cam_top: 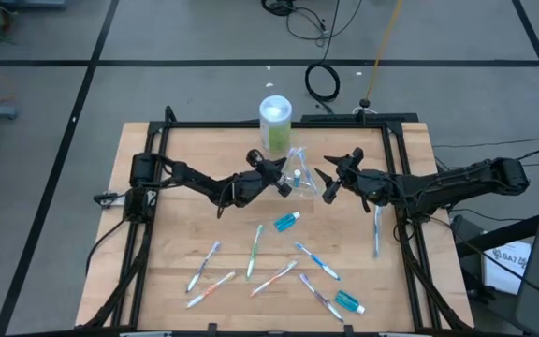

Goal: Pick & Place toothbrushing station
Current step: Put the top middle violet toothbrush into the transparent organizer, then put the top mouthwash into the transparent organizer

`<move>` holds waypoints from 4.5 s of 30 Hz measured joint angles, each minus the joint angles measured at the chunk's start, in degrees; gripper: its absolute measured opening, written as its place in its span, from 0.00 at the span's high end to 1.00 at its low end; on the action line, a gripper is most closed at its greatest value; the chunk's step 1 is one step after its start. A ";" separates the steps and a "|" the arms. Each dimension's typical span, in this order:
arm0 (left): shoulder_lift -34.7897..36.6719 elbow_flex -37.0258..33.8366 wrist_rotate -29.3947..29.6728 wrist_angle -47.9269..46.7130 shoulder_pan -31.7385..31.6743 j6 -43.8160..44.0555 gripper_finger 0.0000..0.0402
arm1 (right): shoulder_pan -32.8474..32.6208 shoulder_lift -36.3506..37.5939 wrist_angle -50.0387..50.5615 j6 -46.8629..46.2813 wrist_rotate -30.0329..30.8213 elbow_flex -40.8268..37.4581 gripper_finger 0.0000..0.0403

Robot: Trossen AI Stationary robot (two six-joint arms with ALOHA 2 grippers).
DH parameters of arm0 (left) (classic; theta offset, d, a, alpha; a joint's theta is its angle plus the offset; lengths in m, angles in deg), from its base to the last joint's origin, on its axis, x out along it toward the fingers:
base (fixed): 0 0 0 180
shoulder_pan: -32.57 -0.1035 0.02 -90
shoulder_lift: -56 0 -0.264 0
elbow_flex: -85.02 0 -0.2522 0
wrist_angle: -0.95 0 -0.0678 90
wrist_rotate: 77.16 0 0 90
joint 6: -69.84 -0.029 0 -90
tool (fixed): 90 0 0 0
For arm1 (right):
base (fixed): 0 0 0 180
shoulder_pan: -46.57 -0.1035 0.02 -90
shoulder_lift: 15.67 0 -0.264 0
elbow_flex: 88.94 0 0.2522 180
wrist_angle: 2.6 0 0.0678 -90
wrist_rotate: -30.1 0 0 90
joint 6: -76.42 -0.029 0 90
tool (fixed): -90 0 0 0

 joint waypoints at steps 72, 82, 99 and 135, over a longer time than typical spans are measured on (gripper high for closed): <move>1.64 25.11 -24.23 -63.40 13.16 18.61 0.62 | -0.13 0.02 1.68 -4.10 -4.74 -0.07 0.46; -2.21 25.30 -22.12 -65.38 11.87 20.47 0.62 | -0.13 0.00 2.18 -4.48 -5.99 -0.07 0.46; -3.80 25.18 -28.77 -68.18 10.69 18.31 0.61 | -0.13 0.02 2.12 -4.48 -6.01 -0.07 0.46; -6.01 25.20 -31.66 -68.27 8.59 18.53 0.60 | -0.09 0.00 1.76 -4.50 -9.58 0.00 0.46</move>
